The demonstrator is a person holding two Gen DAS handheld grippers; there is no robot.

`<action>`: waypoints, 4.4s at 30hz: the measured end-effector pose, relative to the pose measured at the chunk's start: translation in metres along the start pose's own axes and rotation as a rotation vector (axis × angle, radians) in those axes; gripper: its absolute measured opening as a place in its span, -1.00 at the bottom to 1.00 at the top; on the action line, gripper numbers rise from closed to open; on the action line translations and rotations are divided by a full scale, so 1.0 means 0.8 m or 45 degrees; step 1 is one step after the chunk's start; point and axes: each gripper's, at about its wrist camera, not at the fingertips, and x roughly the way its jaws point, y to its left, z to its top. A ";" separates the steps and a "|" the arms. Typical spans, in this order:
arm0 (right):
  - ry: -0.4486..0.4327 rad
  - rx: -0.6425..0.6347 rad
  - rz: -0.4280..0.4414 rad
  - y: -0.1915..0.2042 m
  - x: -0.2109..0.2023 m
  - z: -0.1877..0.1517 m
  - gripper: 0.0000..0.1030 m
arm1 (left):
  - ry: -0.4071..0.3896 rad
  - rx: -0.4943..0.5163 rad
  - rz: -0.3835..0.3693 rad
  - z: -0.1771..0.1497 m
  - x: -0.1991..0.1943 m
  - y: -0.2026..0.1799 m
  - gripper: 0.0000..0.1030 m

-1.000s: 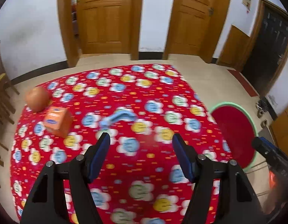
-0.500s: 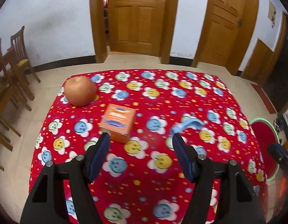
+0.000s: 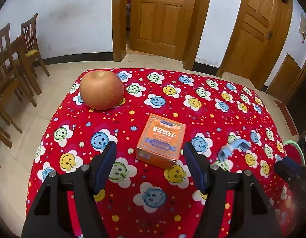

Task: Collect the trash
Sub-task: 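Grasp the orange box with the left tool while the right tool grasps the blue plastic piece, then carry the orange box and blue plastic piece over the red bin, then open the right tool to drop the blue piece while the left tool drops the box into the bin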

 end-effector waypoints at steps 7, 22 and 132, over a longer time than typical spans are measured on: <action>0.045 -0.029 0.011 0.011 0.043 0.007 0.28 | 0.026 -0.022 -0.030 -0.003 0.021 0.007 0.33; 0.020 -0.079 0.056 0.029 0.062 0.007 -0.39 | 0.029 -0.015 -0.052 -0.005 0.026 0.010 0.00; -0.255 0.674 -0.338 -0.324 -0.221 -0.193 -0.52 | 0.114 0.561 -0.572 -0.112 -0.082 -0.390 -0.02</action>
